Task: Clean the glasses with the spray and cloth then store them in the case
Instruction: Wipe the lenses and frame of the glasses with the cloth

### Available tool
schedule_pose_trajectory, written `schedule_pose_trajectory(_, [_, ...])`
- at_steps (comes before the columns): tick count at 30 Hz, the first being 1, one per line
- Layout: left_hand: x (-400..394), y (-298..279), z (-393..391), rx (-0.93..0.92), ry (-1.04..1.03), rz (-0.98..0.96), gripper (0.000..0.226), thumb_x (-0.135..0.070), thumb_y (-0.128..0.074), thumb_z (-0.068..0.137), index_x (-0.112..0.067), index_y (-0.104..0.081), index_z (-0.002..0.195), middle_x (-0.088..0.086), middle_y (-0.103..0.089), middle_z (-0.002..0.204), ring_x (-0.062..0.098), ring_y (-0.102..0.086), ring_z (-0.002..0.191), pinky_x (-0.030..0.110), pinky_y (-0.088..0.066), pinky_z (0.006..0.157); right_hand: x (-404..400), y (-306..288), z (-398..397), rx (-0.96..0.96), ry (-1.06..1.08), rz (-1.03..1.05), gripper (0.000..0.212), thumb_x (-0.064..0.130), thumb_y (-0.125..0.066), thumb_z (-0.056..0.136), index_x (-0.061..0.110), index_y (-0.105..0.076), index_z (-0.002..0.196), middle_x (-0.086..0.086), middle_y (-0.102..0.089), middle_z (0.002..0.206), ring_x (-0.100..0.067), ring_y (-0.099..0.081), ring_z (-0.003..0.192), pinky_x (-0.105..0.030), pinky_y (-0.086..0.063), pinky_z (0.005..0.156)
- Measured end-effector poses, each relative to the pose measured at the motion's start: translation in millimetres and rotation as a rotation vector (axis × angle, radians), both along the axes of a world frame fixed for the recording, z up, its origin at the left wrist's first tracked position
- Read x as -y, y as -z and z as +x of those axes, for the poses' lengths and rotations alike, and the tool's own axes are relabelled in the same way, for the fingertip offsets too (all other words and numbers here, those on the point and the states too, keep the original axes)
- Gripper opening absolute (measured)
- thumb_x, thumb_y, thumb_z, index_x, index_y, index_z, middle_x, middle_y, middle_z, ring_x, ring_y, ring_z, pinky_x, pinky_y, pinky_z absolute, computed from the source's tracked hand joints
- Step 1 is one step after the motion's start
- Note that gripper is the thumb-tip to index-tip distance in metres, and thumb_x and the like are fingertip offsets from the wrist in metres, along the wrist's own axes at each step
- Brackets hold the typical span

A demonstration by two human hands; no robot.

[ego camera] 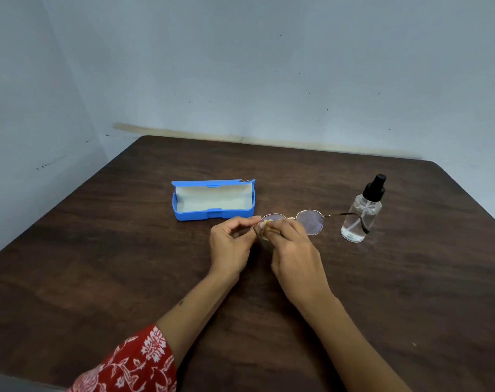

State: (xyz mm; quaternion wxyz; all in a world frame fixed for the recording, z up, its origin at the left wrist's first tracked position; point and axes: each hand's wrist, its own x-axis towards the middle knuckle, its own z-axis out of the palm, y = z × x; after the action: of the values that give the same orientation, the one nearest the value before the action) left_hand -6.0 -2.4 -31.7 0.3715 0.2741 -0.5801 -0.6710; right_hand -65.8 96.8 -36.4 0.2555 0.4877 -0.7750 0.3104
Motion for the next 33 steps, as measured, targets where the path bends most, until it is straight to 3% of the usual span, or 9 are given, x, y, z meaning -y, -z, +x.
schedule_pose_trajectory(5, [-3, -4, 2, 0.038, 0.001, -0.072, 0.015, 0.0, -0.072, 0.075, -0.004, -0.072, 0.089, 0.007, -0.074, 0.092, 0.014, -0.071, 0.088, 0.034, -0.056, 0.086, 6, -6, -12, -0.108, 0.147, 0.072, 0.027, 0.011, -0.052, 0.08, 0.003, -0.071, 0.097, -0.007, -0.068, 0.103, -0.018, -0.045, 0.104, -0.025, -0.053, 0.068])
schedule_pose_trajectory(10, [-1, -4, 2, 0.043, -0.035, -0.036, 0.014, 0.001, -0.072, 0.076, -0.005, -0.073, 0.088, 0.008, -0.074, 0.091, 0.017, -0.071, 0.088, 0.038, -0.056, 0.086, 7, 3, -7, -0.131, 0.129, 0.114, 0.026, 0.001, -0.068, 0.073, 0.001, -0.07, 0.099, -0.007, -0.068, 0.097, -0.021, -0.053, 0.095, -0.028, -0.053, 0.071])
schedule_pose_trajectory(13, [-1, -3, 2, 0.032, -0.058, 0.008, 0.013, 0.002, -0.072, 0.076, -0.01, -0.073, 0.081, 0.006, -0.074, 0.086, 0.019, -0.071, 0.085, 0.04, -0.057, 0.083, 7, 6, -3, -0.121, 0.108, 0.119, 0.029, 0.001, -0.051, 0.073, 0.004, -0.071, 0.093, -0.005, -0.067, 0.09, -0.02, -0.047, 0.09, -0.028, -0.053, 0.067])
schedule_pose_trajectory(17, [-1, -5, 1, 0.035, -0.082, 0.038, 0.015, 0.003, -0.071, 0.077, -0.012, -0.072, 0.078, 0.004, -0.074, 0.082, 0.017, -0.071, 0.081, 0.036, -0.058, 0.08, 4, 4, 2, -0.087, 0.076, 0.113, 0.042, 0.007, -0.033, 0.069, 0.007, -0.071, 0.086, -0.002, -0.067, 0.084, -0.022, -0.057, 0.085, -0.026, -0.052, 0.062])
schedule_pose_trajectory(23, [-2, -9, 2, 0.001, -0.078, 0.113, 0.012, 0.004, -0.069, 0.077, -0.008, -0.07, 0.076, -0.007, -0.073, 0.066, 0.006, -0.07, 0.07, 0.026, -0.06, 0.07, 1, 1, 0, -0.076, 0.062, 0.105, 0.041, 0.008, -0.034, 0.069, 0.007, -0.072, 0.086, -0.001, -0.067, 0.084, -0.019, -0.054, 0.087, -0.025, -0.052, 0.067])
schedule_pose_trajectory(29, [-2, -11, 2, -0.015, -0.083, 0.161, 0.006, 0.005, -0.068, 0.079, -0.002, -0.068, 0.078, -0.002, -0.072, 0.068, 0.008, -0.071, 0.067, 0.027, -0.06, 0.065, 0, 3, -1, -0.019, 0.028, 0.131, 0.041, 0.009, -0.035, 0.071, 0.007, -0.072, 0.089, 0.0, -0.068, 0.089, -0.016, -0.048, 0.092, -0.025, -0.054, 0.064])
schedule_pose_trajectory(33, [-2, -12, 2, -0.03, -0.113, 0.209, 0.006, 0.006, -0.067, 0.079, 0.009, -0.066, 0.084, 0.007, -0.069, 0.076, 0.008, -0.069, 0.066, 0.026, -0.06, 0.062, -7, -1, -6, 0.038, -0.011, -0.031, 0.037, 0.009, -0.04, 0.074, 0.004, -0.072, 0.092, -0.003, -0.069, 0.096, -0.015, -0.049, 0.096, -0.021, -0.047, 0.078])
